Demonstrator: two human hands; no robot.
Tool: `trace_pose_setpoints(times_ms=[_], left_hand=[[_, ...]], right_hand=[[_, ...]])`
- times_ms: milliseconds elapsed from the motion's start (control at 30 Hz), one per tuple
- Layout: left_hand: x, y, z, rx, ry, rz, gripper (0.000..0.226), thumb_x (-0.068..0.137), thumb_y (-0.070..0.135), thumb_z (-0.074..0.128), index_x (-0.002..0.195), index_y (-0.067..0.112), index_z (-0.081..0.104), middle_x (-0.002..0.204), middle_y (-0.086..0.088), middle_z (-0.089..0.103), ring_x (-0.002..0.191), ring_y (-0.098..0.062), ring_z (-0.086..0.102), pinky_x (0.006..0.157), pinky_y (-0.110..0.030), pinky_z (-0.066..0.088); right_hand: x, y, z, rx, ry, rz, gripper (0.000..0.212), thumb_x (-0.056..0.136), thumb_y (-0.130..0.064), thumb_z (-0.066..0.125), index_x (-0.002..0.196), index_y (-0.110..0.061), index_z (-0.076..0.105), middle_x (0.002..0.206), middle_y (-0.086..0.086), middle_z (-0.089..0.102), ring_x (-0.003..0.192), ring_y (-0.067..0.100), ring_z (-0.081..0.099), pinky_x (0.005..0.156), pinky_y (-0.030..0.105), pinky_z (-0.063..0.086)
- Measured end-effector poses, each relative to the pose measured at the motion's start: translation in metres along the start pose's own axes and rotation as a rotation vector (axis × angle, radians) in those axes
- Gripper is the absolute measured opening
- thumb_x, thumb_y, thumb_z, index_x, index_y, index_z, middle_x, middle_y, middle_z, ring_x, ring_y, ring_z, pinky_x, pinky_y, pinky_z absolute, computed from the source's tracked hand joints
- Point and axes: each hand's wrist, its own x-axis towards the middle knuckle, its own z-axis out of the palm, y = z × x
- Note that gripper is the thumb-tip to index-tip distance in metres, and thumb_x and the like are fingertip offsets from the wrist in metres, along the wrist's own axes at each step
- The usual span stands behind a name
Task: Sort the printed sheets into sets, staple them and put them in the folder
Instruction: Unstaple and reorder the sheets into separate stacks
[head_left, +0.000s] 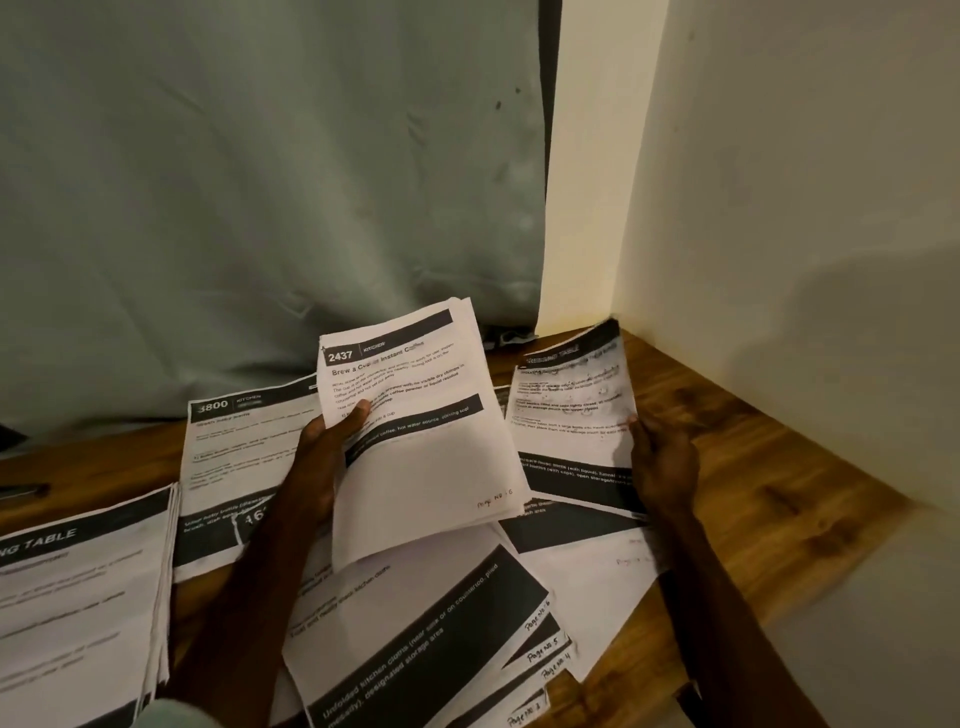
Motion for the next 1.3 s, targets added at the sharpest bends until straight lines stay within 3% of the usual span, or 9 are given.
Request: trace_pose_setpoints(times_ms=[133,233,300,400,467,533,600,833,1300], left_hand=[[-0.002,0.002,0.001,-0.019,0.001,0.024,0.030,0.097,0.026,0.067,0.127,0.021,0.065,0.114,-0.006,0.076,0.102,-0.025,0.075,0.077,-0.037,0.060],[-0.005,0.005,0.003,-0.018,-0.005,0.036,0.030,0.097,0.026,0.066,0.127,0.020,0.065,0.113,-0.007,0.077,0.099,-0.025,0.075,0.072,-0.036,0.062],[-0.007,0.007,0.004,-0.012,-0.006,0.042,0.029,0.097,0.027,0.066,0.125,0.020,0.065,0.110,-0.006,0.077,0.097,-0.025,0.076,0.068,-0.034,0.063],[-0.009,0.009,0.004,-0.038,-0.007,0.047,0.024,0.098,0.026,0.065,0.121,0.020,0.066,0.105,-0.005,0.078,0.091,-0.022,0.077,0.064,-0.032,0.062],[-0.009,0.010,0.003,-0.041,-0.001,0.054,0.029,0.097,0.028,0.066,0.125,0.019,0.065,0.109,-0.005,0.078,0.096,-0.024,0.076,0.074,-0.037,0.063],[-0.009,0.009,0.002,-0.056,-0.013,0.057,0.035,0.098,0.029,0.066,0.131,0.018,0.064,0.118,-0.007,0.075,0.108,-0.028,0.072,0.094,-0.045,0.057],[-0.010,0.008,0.002,-0.075,-0.021,0.051,0.037,0.098,0.028,0.066,0.133,0.018,0.064,0.122,-0.009,0.073,0.112,-0.030,0.071,0.101,-0.048,0.052],[-0.008,0.010,-0.002,-0.085,-0.052,0.052,0.038,0.098,0.029,0.065,0.134,0.019,0.063,0.124,-0.010,0.072,0.113,-0.033,0.070,0.096,-0.050,0.056],[-0.002,0.009,-0.005,-0.135,-0.066,0.050,0.043,0.094,0.028,0.068,0.135,0.019,0.061,0.127,-0.014,0.070,0.116,-0.038,0.068,0.102,-0.060,0.049]], right_hand=[[-0.001,-0.021,-0.011,0.147,0.034,-0.129,0.033,0.104,-0.031,0.053,0.118,-0.007,0.071,0.116,0.010,0.072,0.097,0.027,0.068,0.080,0.040,0.059],[0.002,-0.042,-0.028,0.314,-0.036,-0.179,0.026,0.105,-0.025,0.052,0.118,-0.009,0.068,0.114,0.009,0.073,0.095,0.024,0.072,0.074,0.031,0.061],[0.006,-0.061,-0.039,0.524,-0.117,-0.029,0.025,0.104,-0.028,0.053,0.119,-0.012,0.067,0.109,0.009,0.075,0.090,0.024,0.075,0.070,0.029,0.062],[0.013,-0.085,-0.050,0.735,-0.197,0.141,0.027,0.103,-0.031,0.056,0.123,-0.016,0.065,0.112,0.009,0.075,0.095,0.031,0.075,0.079,0.045,0.063],[0.013,-0.094,-0.054,0.819,-0.203,0.186,0.031,0.103,-0.030,0.057,0.129,-0.015,0.062,0.116,0.010,0.074,0.102,0.036,0.072,0.087,0.052,0.060],[0.011,-0.098,-0.056,0.900,-0.225,0.243,0.033,0.102,-0.031,0.059,0.131,-0.015,0.061,0.119,0.011,0.073,0.107,0.039,0.070,0.093,0.059,0.055],[0.008,-0.099,-0.058,0.909,-0.232,0.269,0.033,0.101,-0.031,0.060,0.131,-0.016,0.061,0.120,0.012,0.073,0.108,0.040,0.069,0.096,0.063,0.051],[0.000,-0.106,-0.061,0.925,-0.238,0.288,0.030,0.101,-0.027,0.060,0.129,-0.014,0.062,0.116,0.012,0.074,0.106,0.040,0.070,0.088,0.059,0.057],[-0.001,-0.109,-0.058,0.894,-0.238,0.295,0.026,0.100,-0.030,0.061,0.122,-0.018,0.065,0.116,0.011,0.074,0.103,0.039,0.072,0.096,0.065,0.051]])
